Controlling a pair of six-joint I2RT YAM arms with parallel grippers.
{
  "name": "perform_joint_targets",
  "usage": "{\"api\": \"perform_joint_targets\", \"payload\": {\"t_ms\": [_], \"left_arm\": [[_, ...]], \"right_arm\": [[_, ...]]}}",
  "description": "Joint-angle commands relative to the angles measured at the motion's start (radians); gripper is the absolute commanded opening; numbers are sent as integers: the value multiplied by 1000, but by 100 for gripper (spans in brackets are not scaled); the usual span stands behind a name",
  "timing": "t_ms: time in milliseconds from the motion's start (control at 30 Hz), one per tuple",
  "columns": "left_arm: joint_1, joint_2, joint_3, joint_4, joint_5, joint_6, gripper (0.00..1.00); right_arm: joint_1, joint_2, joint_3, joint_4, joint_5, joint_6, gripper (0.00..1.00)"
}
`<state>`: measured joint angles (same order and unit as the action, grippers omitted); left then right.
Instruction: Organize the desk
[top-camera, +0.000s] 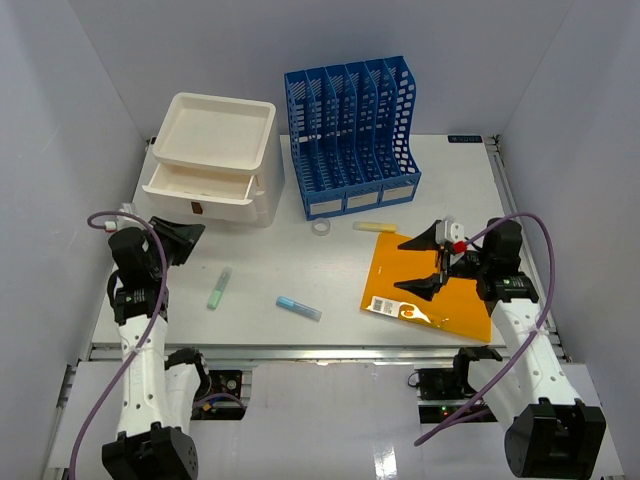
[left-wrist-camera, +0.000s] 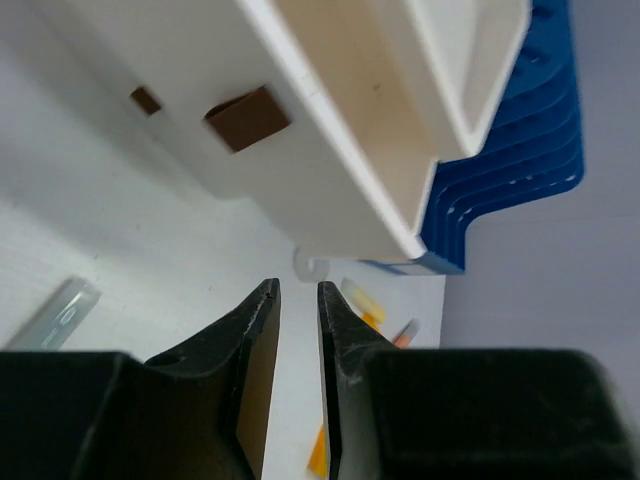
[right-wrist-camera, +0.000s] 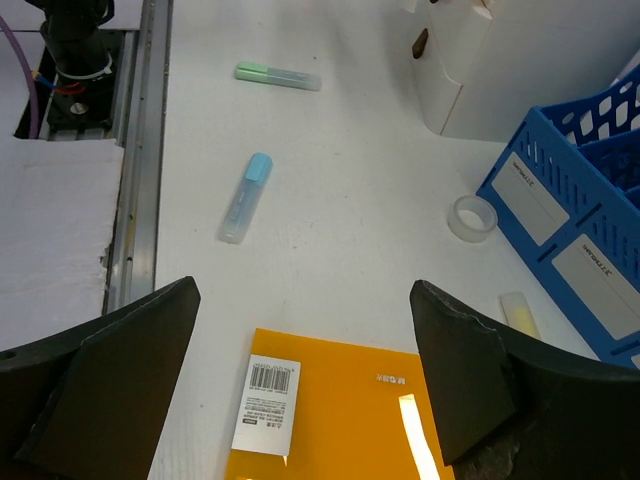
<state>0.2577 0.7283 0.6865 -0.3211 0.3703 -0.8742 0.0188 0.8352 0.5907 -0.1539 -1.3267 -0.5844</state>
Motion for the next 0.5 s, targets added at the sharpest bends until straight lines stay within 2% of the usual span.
{"api": "perform_joint_targets", "payload": {"t_ms": [0, 267, 467], "left_arm": [[-2, 12, -83, 16, 62, 31, 31], [-2, 203, -112, 204, 172, 31, 29], [-2, 324, 16, 212, 126, 36, 27]], "right_arm": [[-31, 20, 9, 34, 72, 15, 93], [-73, 22, 2, 55, 84, 39, 93], [-83, 26, 3, 57, 81, 45, 93]]}}
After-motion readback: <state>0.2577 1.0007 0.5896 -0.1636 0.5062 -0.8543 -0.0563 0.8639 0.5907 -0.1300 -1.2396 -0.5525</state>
